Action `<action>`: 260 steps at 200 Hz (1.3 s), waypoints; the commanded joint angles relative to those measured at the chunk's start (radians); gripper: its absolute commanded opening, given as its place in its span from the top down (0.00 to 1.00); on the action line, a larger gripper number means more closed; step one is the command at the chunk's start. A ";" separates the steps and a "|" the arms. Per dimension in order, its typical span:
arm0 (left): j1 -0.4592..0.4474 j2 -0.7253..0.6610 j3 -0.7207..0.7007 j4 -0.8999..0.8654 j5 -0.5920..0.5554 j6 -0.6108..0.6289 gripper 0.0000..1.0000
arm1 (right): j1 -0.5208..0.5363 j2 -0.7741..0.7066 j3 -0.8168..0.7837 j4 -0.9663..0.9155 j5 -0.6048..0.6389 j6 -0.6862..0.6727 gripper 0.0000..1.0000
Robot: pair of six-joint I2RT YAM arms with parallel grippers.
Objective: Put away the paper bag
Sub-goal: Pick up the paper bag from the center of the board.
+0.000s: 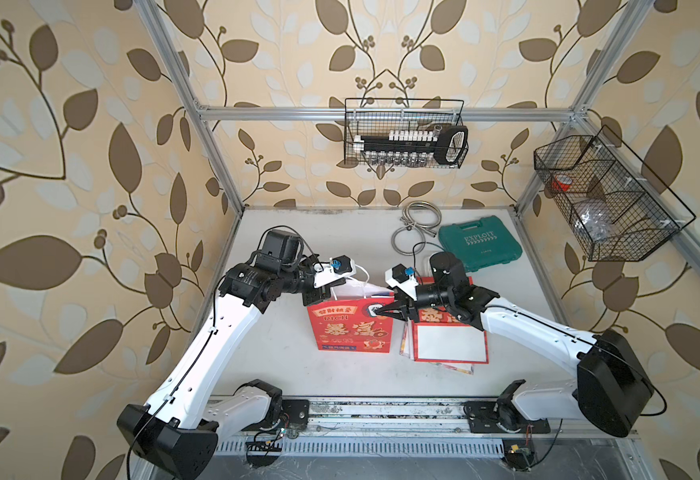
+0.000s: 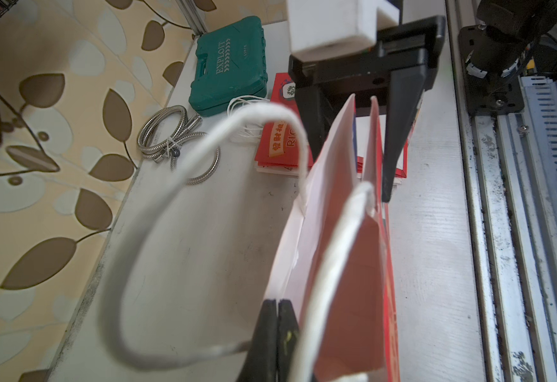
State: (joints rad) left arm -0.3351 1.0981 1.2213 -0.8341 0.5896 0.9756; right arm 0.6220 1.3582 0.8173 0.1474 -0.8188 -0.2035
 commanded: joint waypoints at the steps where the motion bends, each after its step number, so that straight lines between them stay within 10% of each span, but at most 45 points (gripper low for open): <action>1: -0.010 -0.036 -0.008 0.039 -0.016 -0.057 0.98 | 0.006 0.003 -0.020 0.129 0.024 0.054 0.71; 37: -0.009 -0.054 -0.005 0.096 -0.037 -0.193 0.67 | 0.006 0.042 0.019 0.098 0.010 0.033 1.00; 79: 0.007 -0.151 0.017 0.204 -0.089 -0.348 0.26 | -0.005 0.070 0.053 0.081 -0.017 0.018 1.00; 181: 0.096 -0.512 -0.269 0.206 -0.140 -0.643 0.01 | -0.183 -0.043 0.229 -0.292 -0.229 -0.148 1.00; 260: 0.099 -0.317 -0.431 0.565 0.341 -0.698 0.04 | -0.250 -0.113 0.321 -0.503 -0.403 -0.207 1.00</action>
State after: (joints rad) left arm -0.2409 0.7330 0.7795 -0.4473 0.6556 0.3065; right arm 0.3870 1.2549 1.1034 -0.2741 -1.1404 -0.3870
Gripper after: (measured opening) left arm 0.983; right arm 0.047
